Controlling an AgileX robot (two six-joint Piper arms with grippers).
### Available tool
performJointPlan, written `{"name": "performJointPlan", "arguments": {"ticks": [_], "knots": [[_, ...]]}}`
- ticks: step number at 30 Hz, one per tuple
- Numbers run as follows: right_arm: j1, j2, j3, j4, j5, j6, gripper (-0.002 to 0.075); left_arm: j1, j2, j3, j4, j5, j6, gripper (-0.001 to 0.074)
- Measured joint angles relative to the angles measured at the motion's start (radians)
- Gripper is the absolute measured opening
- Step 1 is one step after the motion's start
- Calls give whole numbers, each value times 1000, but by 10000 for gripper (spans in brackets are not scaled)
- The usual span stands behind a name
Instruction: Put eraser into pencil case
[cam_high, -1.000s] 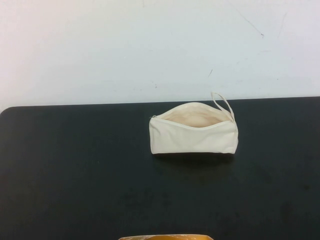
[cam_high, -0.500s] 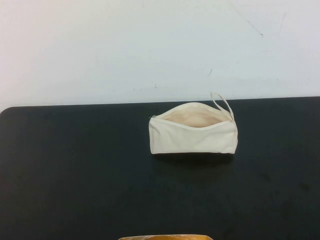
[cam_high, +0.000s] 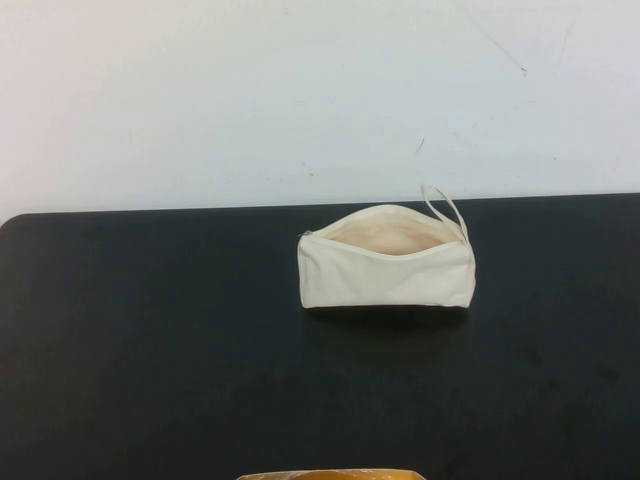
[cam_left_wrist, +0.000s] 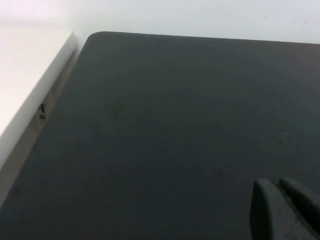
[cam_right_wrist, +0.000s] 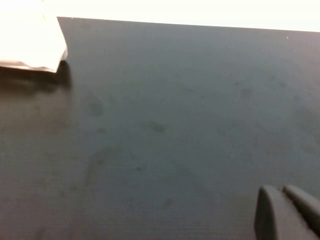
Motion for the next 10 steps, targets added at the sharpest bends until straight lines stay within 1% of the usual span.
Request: {"name": "performJointPlan", "arguments": {"ticks": [10], "knots": [[0, 0, 0, 0, 0, 0, -1, 0, 0, -1, 0, 7, 6, -1]]}}
